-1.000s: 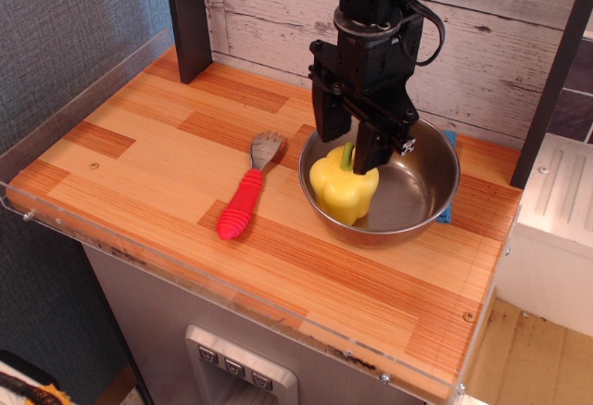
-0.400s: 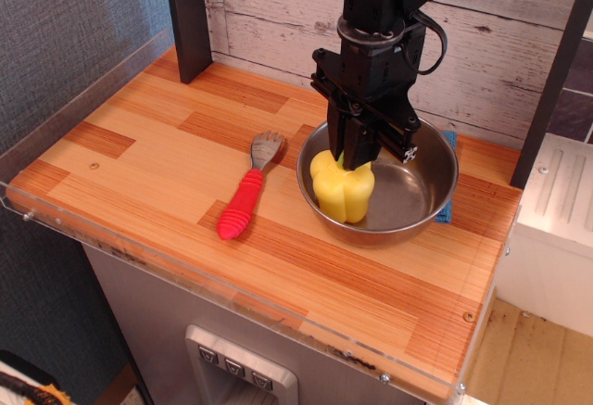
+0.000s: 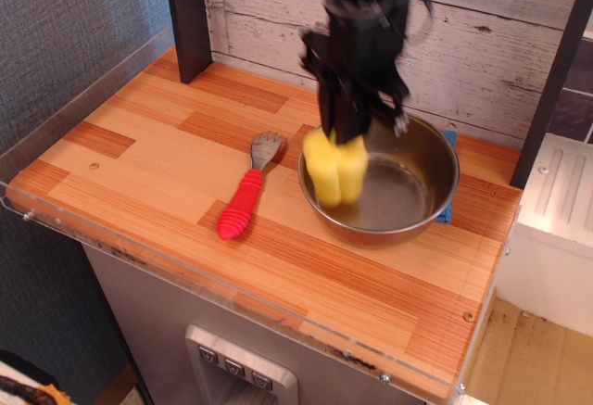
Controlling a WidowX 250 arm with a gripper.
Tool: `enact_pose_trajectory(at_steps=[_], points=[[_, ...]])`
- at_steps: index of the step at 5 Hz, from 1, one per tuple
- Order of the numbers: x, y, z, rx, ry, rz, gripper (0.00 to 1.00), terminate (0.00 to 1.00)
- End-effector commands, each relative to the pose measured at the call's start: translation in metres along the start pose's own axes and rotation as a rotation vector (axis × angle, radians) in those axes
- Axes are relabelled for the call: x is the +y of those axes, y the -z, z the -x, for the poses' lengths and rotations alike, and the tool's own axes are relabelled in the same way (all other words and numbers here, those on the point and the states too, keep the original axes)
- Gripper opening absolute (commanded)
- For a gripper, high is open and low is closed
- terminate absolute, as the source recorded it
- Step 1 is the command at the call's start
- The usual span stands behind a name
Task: Move the yellow pepper to the top left corner of the table.
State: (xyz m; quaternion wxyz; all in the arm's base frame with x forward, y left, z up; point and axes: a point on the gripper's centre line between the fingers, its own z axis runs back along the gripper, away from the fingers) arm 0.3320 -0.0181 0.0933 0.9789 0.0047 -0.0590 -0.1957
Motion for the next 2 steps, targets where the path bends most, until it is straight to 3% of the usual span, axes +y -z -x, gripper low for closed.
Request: enact_pose_trajectory(at_steps=[1,2], points=[[0.082,-0.070,0.008,-0.144,-0.195,-0.067,0.00,0.00],[0.113,-0.075,0.014,-0.094,-0.262,-0.088,0.00,0.00]])
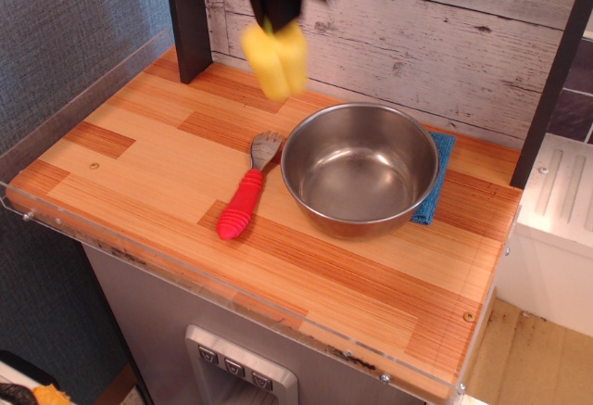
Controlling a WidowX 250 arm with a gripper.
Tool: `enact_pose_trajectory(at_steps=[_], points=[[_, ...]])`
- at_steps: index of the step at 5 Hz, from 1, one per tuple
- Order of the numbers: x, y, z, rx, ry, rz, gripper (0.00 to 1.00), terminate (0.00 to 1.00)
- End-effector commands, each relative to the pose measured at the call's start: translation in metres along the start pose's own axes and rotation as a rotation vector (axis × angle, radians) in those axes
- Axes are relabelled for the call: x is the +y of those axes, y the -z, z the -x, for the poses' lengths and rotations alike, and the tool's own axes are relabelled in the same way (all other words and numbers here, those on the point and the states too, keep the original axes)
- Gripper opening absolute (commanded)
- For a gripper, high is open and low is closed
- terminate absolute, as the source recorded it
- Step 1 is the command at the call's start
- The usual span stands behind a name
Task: Move the yellow pepper to the top left corner of the table.
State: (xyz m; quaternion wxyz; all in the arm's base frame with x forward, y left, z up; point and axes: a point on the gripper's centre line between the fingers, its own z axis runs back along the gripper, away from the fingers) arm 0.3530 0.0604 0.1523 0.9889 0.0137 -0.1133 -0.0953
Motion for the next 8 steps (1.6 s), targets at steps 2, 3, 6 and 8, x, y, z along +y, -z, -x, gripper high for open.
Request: enact_pose_trajectory(at_steps=[2,3,6,8], points=[[0.069,0.028,0.007,0.120,-0.137,-0.048,0.00,0.00],[0.074,0.044,0.010,0.153,-0.138,-0.043,0.00,0.00],[0.089,0.050,0.015,0.158,-0.152,-0.026,1.00,0.00],[0.085,0.011,0.009,0.066,-0.149,-0.035,1.00,0.00]])
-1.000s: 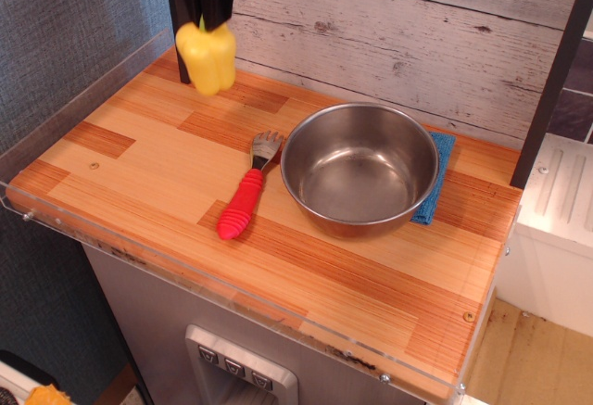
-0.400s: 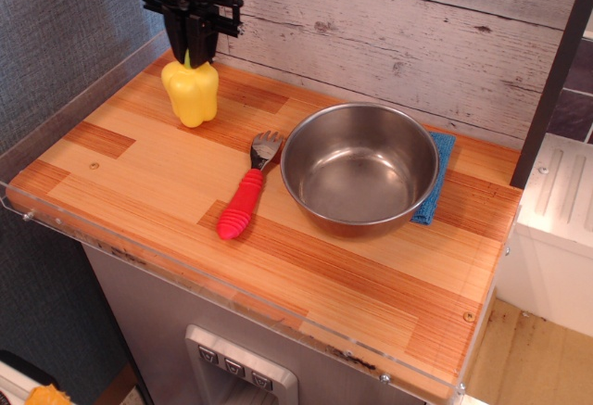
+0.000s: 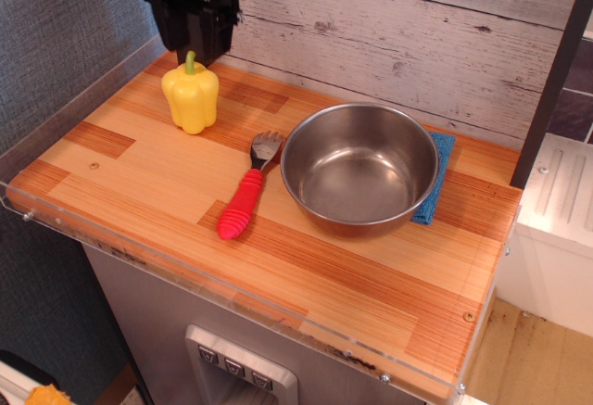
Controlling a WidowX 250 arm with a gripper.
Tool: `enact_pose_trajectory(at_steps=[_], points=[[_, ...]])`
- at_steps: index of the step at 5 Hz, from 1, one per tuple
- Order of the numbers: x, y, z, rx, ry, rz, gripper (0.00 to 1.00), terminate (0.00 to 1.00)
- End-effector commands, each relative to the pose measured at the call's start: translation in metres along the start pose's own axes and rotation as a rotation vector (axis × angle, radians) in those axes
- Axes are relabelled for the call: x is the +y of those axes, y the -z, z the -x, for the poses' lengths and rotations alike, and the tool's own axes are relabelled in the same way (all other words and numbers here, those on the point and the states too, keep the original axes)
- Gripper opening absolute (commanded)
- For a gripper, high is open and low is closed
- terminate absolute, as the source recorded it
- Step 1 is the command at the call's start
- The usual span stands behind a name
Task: Move the yellow pepper to the top left corner of the table.
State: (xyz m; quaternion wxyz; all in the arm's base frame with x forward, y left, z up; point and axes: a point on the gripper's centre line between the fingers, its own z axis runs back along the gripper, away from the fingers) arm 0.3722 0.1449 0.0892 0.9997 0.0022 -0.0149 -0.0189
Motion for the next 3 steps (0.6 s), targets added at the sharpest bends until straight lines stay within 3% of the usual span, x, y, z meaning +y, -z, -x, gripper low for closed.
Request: enact_pose_trajectory(at_steps=[1,2,3], points=[[-0.015,-0.063,0.011,-0.173,0.020,-0.063,1.00,0.00],[-0.034,-0.063,0.023,-0.221,0.005,-0.033,1.00,0.00],[-0.043,-0.056,0.027,-0.204,0.017,-0.015,1.00,1.00]])
